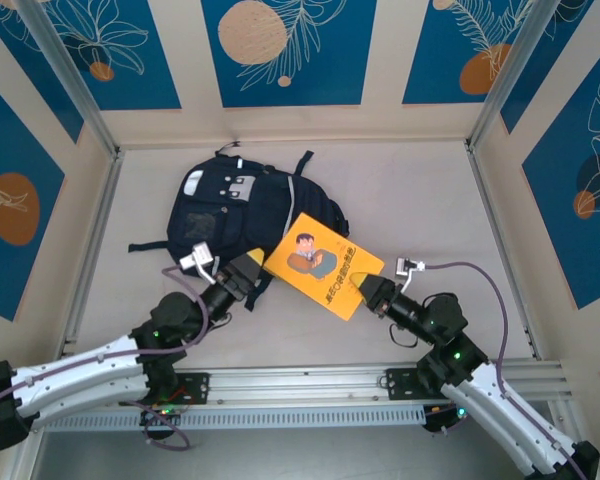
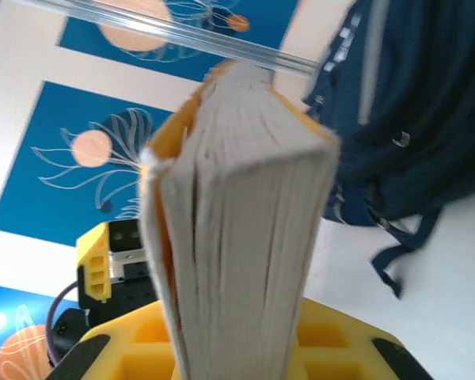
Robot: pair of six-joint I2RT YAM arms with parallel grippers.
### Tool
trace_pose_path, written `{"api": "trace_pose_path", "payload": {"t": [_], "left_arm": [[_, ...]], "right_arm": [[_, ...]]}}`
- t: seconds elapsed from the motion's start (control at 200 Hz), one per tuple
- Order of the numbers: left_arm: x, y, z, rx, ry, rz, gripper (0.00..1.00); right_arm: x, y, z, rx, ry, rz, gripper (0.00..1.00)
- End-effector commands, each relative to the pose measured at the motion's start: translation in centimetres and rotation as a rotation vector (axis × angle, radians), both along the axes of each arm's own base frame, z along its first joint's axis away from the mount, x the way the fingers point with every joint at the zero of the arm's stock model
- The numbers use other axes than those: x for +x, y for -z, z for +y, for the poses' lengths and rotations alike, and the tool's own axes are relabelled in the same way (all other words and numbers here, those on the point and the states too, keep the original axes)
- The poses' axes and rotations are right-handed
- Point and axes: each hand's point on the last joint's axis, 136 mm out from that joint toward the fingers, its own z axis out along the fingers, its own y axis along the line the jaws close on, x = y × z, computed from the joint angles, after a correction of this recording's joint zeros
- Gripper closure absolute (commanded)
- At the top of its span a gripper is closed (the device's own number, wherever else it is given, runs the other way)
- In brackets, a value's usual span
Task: Pack the student bag
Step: Pass the book.
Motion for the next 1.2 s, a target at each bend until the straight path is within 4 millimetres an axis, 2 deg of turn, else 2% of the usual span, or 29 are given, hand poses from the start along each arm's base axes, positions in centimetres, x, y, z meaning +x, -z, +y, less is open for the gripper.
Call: {"api": "trace_pose_path", "payload": {"t": [0.0, 0.185, 0.44, 0.56, 0.715, 0.89, 1.04, 1.145, 1.195], "left_arm": [[-0.9, 3.5, -0.9, 0.052, 0.097, 0.061, 0.34], [-2.1, 4.9, -2.3, 0.135, 0.204, 0.060, 0.31], [-1.5, 7.9, 0.3, 0.405, 0.104, 0.144, 0.23], [-1.6, 8.8, 0.3, 0.417, 0.102, 0.182, 0.22], [-1.6, 9.6, -1.1, 0.368, 0.145, 0.225, 0.22], [-1.5, 8.9, -3.4, 0.201, 0.206, 0.228, 0.30], [-1.3, 7.8, -4.1, 0.112, 0.217, 0.208, 0.36], [-1.0, 7.4, -4.1, 0.047, 0.207, 0.199, 0.47], [-0.9, 7.3, -4.0, 0.017, 0.201, 0.196, 0.57]], "right_arm": [[-1.3, -1.2, 0.5, 0.026, -0.086, 0.000, 1.00], [-1.4, -1.1, 0.6, 0.033, -0.099, 0.019, 1.00], [-2.0, -2.9, 0.6, 0.046, -0.119, -0.008, 1.00], [-2.3, -3.5, 0.7, 0.051, -0.131, -0.018, 1.00], [-2.3, -3.8, 0.7, 0.066, -0.132, -0.022, 1.00], [-2.1, -3.5, 0.7, 0.080, -0.129, -0.019, 1.00], [-2.1, -3.2, 0.8, 0.086, -0.133, -0.010, 1.00], [-2.1, -2.8, 0.8, 0.091, -0.134, -0.001, 1.00], [-2.0, -2.6, 0.9, 0.095, -0.131, 0.006, 1.00]]}}
